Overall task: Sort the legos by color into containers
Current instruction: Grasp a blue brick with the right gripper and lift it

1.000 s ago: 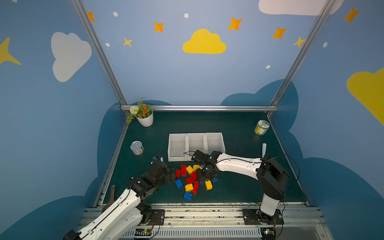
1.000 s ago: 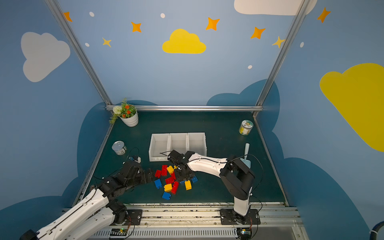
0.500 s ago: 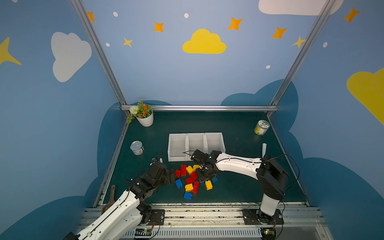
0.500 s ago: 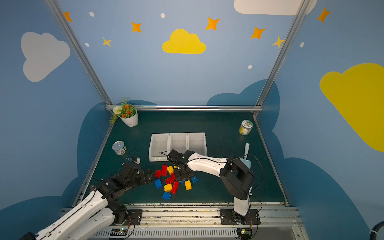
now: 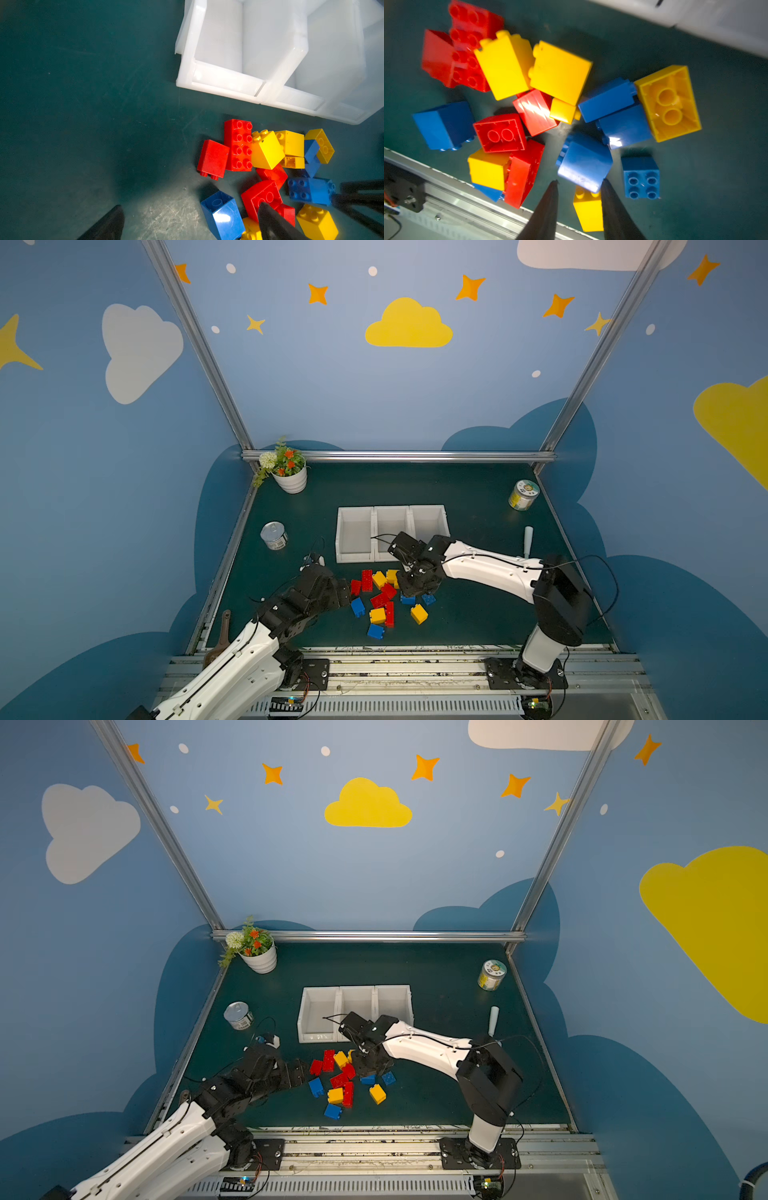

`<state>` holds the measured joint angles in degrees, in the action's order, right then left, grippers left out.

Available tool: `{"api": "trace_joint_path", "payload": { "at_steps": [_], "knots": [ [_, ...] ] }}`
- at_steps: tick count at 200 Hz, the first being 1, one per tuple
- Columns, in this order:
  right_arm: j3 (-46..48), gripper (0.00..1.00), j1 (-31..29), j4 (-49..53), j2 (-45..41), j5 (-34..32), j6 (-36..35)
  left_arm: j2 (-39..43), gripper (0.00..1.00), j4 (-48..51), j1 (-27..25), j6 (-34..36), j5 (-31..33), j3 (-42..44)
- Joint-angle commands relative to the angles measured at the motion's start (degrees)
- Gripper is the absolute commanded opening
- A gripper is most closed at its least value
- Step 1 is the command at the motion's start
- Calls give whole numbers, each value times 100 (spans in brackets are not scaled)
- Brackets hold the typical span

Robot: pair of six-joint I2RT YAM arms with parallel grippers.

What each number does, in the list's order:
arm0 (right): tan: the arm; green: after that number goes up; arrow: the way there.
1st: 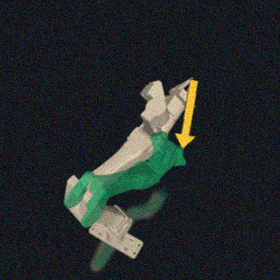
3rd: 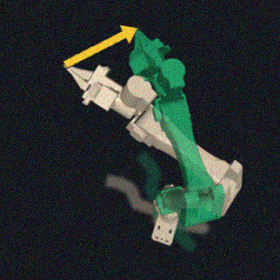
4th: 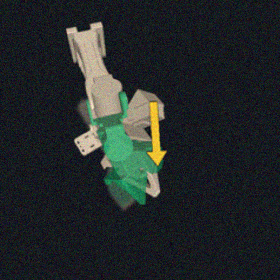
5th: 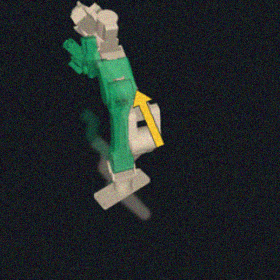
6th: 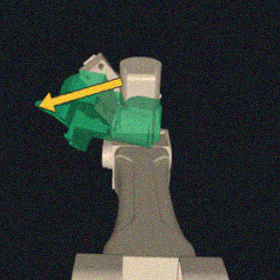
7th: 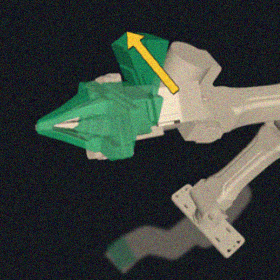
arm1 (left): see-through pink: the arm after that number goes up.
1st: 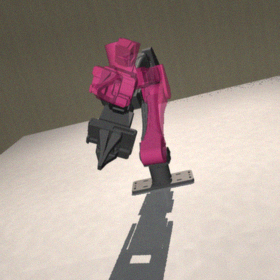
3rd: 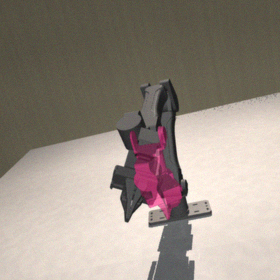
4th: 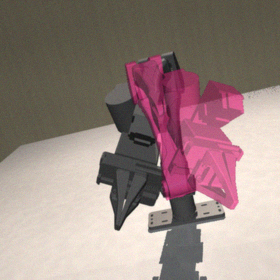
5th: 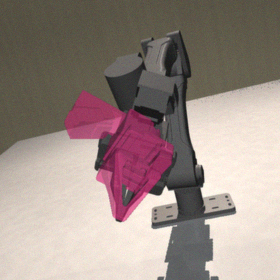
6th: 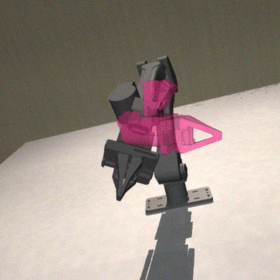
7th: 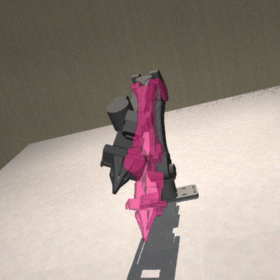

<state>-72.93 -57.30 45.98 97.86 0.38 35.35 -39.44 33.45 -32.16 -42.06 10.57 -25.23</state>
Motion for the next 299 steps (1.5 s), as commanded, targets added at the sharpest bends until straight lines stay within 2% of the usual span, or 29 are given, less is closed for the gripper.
{"api": "trace_joint_path", "payload": {
  "at_steps": [1, 35, 64, 106, 157, 213, 256, 299],
  "knots": [
    [-299, 35, 292, 286, -408, -38, -308, 68, 100, 93, -9, -44, 42, 48],
    [-568, 35, 875, 335, -602, 102, -681, 66, 100, 92, -9, -53, 25, 49],
    [-727, 38, 965, 516, -491, 172, -838, 104, 100, 144, -7, -58, 15, 26],
    [-270, 52, 475, 289, -284, 354, -599, 235, 100, 190, -9, -134, 33, 97],
    [59, 56, -64, -67, 102, 507, -1015, 277, 100, 180, -9, -165, -37, 158],
    [-10, 56, -164, 87, 467, 237, -1580, 405, 100, 197, -9, -248, -64, 238],
    [-56, 55, -168, 96, 727, 104, -1755, 470, 100, 233, -9, -304, -64, 273],
    [-57, 42, -207, 26, 873, 50, -1776, 481, 100, 242, -14, -320, -72, 277]
  ]
}}
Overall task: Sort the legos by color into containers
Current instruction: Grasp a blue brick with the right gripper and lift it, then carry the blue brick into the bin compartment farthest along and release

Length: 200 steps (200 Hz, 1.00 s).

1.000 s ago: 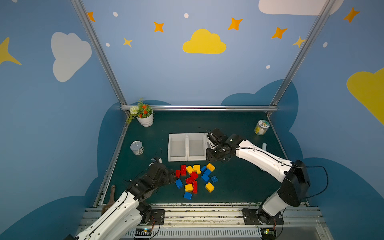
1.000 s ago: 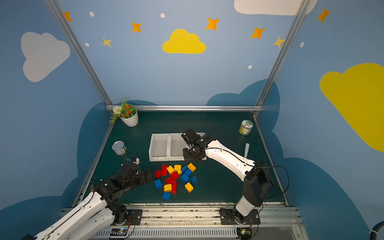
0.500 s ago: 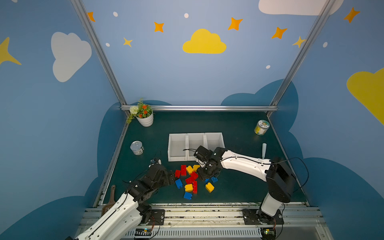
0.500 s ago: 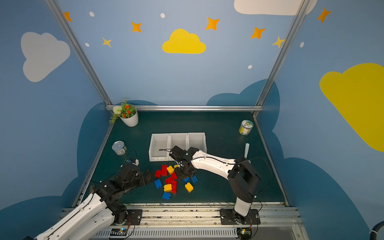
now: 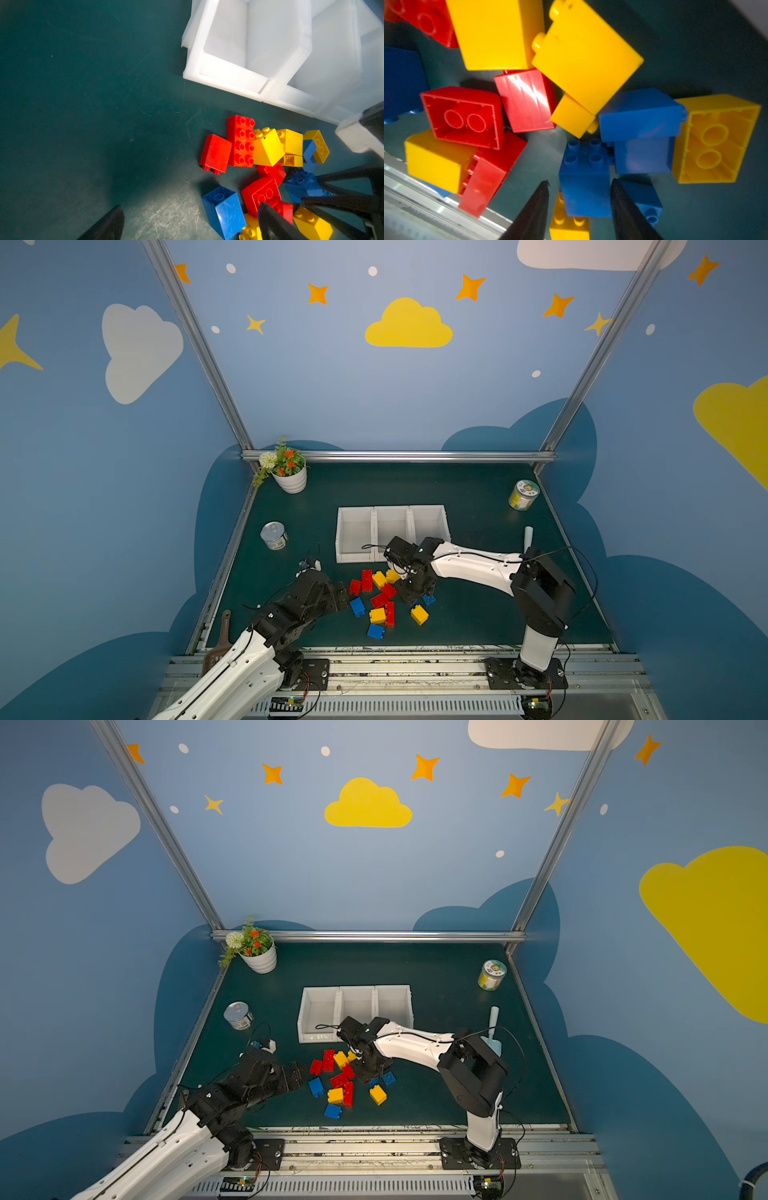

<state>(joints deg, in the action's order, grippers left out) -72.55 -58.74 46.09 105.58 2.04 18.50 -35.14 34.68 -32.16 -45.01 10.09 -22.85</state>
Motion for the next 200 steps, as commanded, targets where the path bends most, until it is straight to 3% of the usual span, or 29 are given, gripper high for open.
{"api": "trace_joint_path", "payload": {
  "at_steps": [1, 41, 99, 148, 200],
  "knots": [
    [-98, 42, -65, 15, 107, -121, -87, 51, 100, 119, -12, -25, -24, 37],
    [-156, 28, -146, 40, 207, -212, -49, 50, 100, 112, -9, -42, -35, 42],
    [-742, 24, -6, 455, -324, -219, -197, 111, 100, 189, -9, -34, -24, 40],
    [-1429, 23, 1001, 894, -793, -715, -590, 149, 100, 158, -9, -7, -33, 57],
    [-1703, 23, 2052, 658, -78, -811, -540, 59, 99, 124, -9, 43, -129, 35]
  ]
}}
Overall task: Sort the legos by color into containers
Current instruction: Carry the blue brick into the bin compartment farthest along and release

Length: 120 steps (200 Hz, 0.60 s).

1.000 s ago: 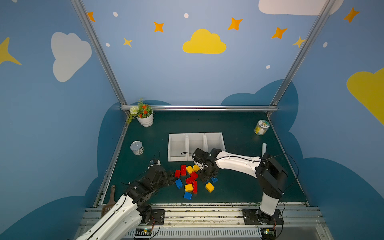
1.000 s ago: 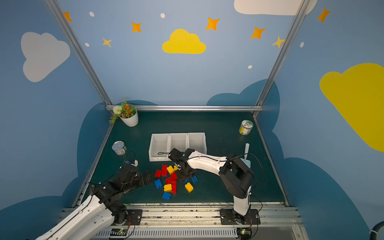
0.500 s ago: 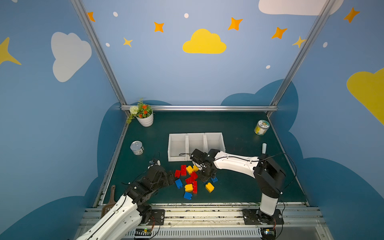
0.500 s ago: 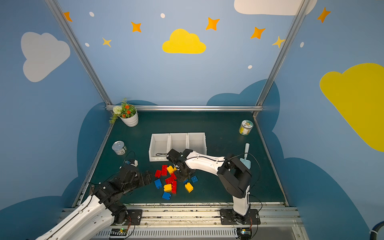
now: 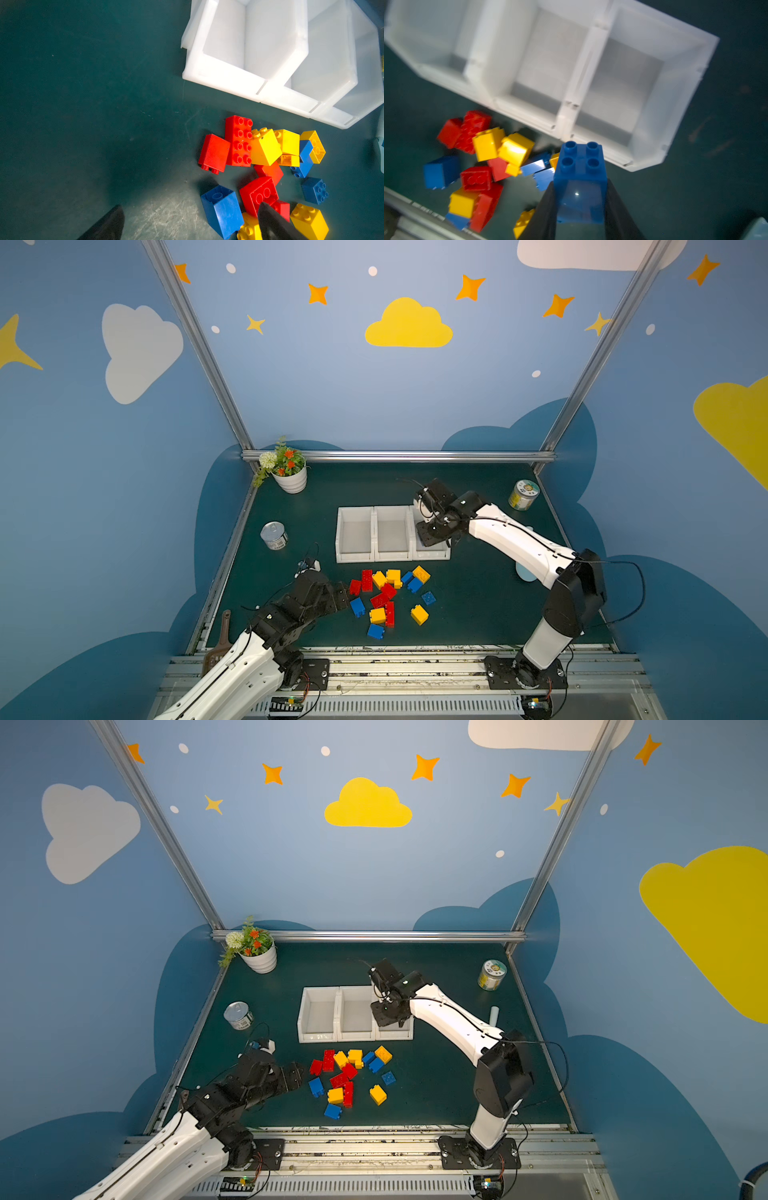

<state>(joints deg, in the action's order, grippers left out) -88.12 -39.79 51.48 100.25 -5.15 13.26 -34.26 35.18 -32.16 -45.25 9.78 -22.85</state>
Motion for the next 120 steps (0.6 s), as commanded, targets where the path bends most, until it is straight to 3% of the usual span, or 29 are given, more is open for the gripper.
{"api": "trace_joint_path", "payload": {
  "at_steps": [1, 42, 83, 120],
  "knots": [
    [-155, 23, 165, 117, 471, -87, -11, -28, 99, 71, -13, 68, -99, 31],
    [-400, 26, 285, 116, 1011, -65, 84, -48, 99, 33, -9, 83, -183, 37],
    [-325, 44, 323, 55, 1010, -48, 190, -90, 97, 26, -8, 113, -246, 26],
    [-314, 49, 332, 85, 826, -13, 177, -151, 96, -6, -9, 173, -296, 8]
  ]
}}
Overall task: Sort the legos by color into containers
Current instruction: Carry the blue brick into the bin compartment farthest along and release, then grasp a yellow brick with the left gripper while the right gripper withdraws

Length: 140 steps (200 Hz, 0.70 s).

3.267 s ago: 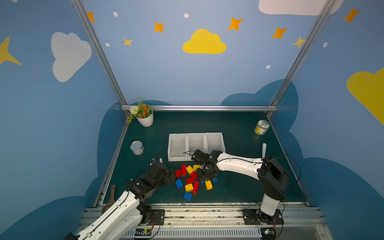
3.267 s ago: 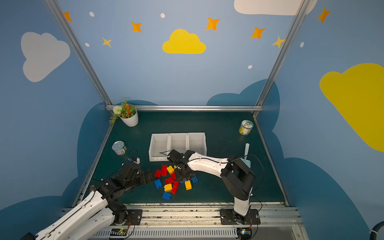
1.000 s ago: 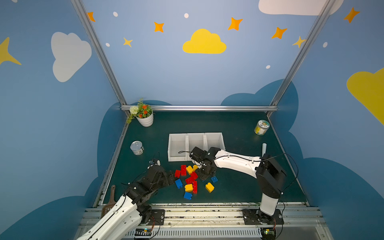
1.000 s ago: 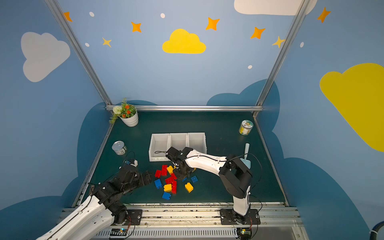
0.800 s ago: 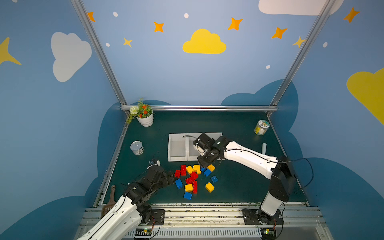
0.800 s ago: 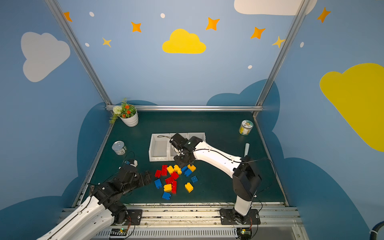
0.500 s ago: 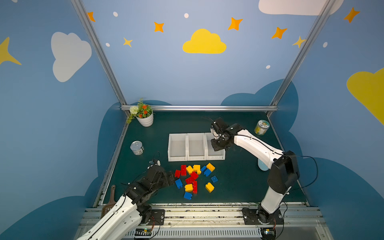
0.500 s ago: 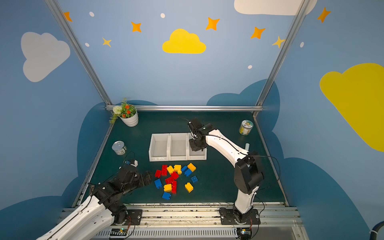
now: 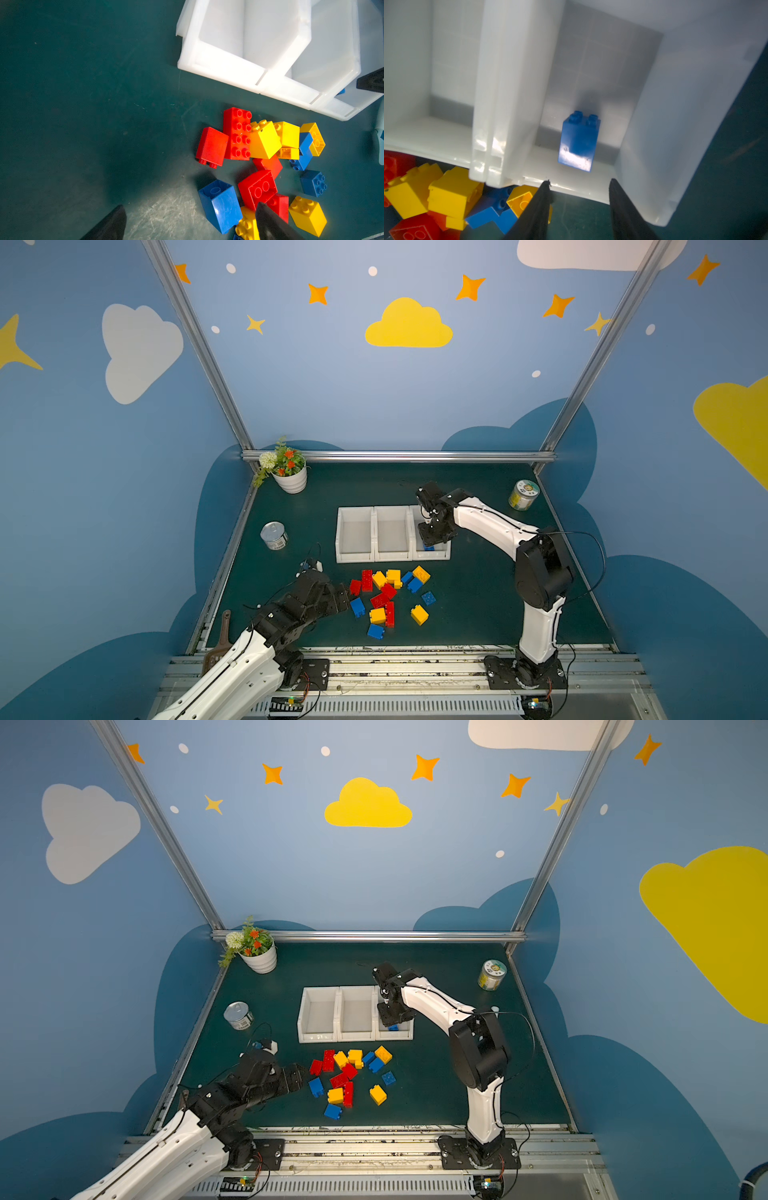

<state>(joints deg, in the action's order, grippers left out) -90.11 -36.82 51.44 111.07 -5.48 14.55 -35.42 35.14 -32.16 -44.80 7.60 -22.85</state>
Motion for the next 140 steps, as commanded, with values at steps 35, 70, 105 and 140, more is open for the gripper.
{"api": "trace_joint_path", "payload": {
  "at_steps": [35, 70, 105, 140],
  "knots": [
    [-51, 50, 34, 131, -663, 110, 91, -229, 93, -4, -31, 300, -203, -176],
    [274, 50, 47, 94, -1329, 212, 275, -621, 90, 41, -318, 656, -203, -632],
    [996, 50, 223, -5, -2246, 286, 593, -1599, 90, 188, -983, 1463, -95, -1460],
    [1988, 50, 728, -227, -3245, 545, 781, -2891, 90, 242, -1783, 2280, -32, -2286]
  ]
}}
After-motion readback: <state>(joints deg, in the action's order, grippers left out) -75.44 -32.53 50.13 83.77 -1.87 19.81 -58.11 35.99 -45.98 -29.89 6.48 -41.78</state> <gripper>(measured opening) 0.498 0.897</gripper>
